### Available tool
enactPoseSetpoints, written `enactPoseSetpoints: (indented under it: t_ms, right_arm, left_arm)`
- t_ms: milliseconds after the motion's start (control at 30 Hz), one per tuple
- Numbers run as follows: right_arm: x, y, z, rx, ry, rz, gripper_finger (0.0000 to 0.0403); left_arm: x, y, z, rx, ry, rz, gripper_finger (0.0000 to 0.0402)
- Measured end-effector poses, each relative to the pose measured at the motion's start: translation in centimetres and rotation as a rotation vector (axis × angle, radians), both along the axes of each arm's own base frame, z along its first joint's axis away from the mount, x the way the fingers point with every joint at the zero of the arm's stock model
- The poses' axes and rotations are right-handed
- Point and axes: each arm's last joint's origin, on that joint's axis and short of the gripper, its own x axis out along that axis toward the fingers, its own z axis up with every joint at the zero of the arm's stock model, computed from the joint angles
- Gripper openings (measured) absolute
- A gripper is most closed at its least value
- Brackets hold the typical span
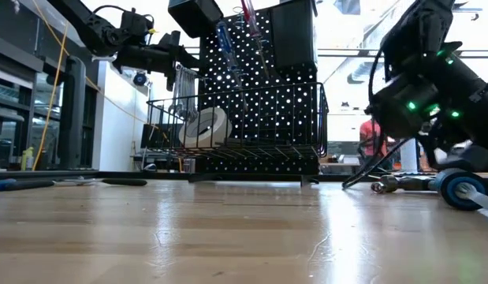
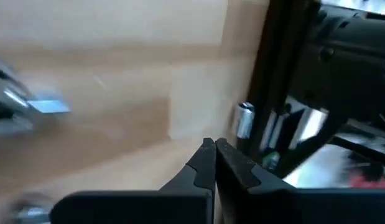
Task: Hang tools onto peg board
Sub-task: Put the socket in the left black bin on the pegboard
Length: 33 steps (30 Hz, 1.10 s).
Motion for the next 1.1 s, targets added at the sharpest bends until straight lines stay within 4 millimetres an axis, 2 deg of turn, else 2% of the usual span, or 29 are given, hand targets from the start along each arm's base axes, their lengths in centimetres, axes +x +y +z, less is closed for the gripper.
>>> enactPoseSetpoints:
  t_ms: [67, 200, 300, 500, 700, 1000, 1100]
  right_arm:
    - [0.0, 0.6, -0.3, 0.057, 0.025, 0.058, 0.0000]
    - [0.5, 1.4, -0.8, 0.290, -0.010, 0.345, 0.0000]
    - [-0.1, 1.3, -0.5, 0.384, 0.067, 0.467, 0.0000]
    - [-0.1, 0.7, -0.5, 0.616, 0.013, 0.654, 0.0000]
    - [0.3, -0.3, -1.1, 0.705, -0.040, 0.738, 0.0000]
    - [0.2, -1.2, -1.6, 0.998, -0.063, 0.948, 0.0000]
    - [-0.1, -1.3, -1.8, 1.042, -0.112, 0.913, 0.0000]
  left_arm:
    - [0.0, 0.0, 0.0, 0.008, 0.003, -0.001, 0.0157]
    - [0.0, 0.0, 0.0, 0.010, 0.003, 0.000, 0.0157]
    - [0.0, 0.0, 0.0, 0.010, 0.003, 0.001, 0.0157]
    - [0.0, 0.0, 0.0, 0.013, 0.002, 0.001, 0.0157]
    - [0.0, 0.0, 0.0, 0.015, 0.001, 0.004, 0.0157]
    - [0.0, 0.0, 0.0, 0.016, 0.001, 0.008, 0.0157]
    - [0.0, 0.0, 0.0, 0.016, 0.001, 0.014, 0.0157]
